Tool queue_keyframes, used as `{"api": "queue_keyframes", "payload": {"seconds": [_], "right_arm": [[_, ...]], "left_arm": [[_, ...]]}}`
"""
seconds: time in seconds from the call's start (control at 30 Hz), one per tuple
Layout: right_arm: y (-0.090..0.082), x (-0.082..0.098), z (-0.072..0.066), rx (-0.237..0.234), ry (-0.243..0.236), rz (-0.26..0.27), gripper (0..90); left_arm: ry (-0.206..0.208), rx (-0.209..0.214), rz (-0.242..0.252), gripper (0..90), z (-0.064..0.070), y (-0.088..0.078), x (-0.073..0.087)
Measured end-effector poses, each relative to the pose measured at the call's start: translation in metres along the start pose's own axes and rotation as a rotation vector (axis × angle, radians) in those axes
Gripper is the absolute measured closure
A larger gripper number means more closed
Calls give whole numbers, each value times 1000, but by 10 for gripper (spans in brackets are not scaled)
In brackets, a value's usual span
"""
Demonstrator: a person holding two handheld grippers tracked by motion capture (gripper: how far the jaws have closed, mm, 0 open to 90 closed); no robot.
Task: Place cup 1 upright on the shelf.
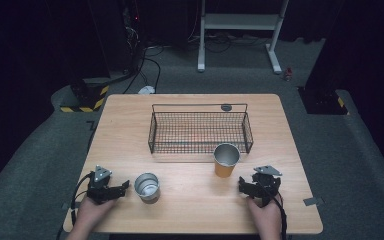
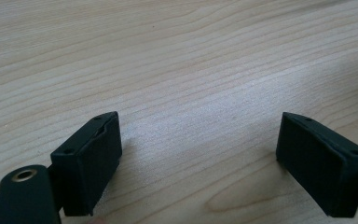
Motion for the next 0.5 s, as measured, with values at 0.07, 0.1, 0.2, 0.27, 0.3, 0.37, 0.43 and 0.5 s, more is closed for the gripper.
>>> {"api": "queue_keyframes", "payload": {"seconds": [0.07,0.1,0.2,0.27,0.3,0.37,0.43,0.5], "right_arm": [[0,0,0,-2,2,0,93],[-1,1,-1,-3,4,-3,94],[-1,1,-1,-6,0,-2,94],[-2,2,0,-10,-13,-2,93],[-2,2,-1,-14,-9,-3,93],[-3,3,0,-25,-24,-3,93],[-3,3,0,-26,-22,-3,93],[-3,3,0,-25,-22,-4,93]], "left_arm": [[-1,-2,2,148,0,0,0],[-1,-2,2,150,0,0,0],[-1,-2,3,150,1,-1,0],[-2,-2,2,150,1,-1,0],[-4,-2,3,150,1,-1,0],[-4,-1,2,150,1,-1,0],[-6,1,2,148,1,-1,1],[-5,3,0,148,1,-1,1]]}}
Point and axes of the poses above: each handheld gripper's, and its own axes: y roughly forward along the jaws, x roughly out of its underside, z roughly to its right, the point moved 4 cm from there along y, roughly forward along the jaws, and after that the axes turned 7 degrees about -x, right-handed, at the moved point
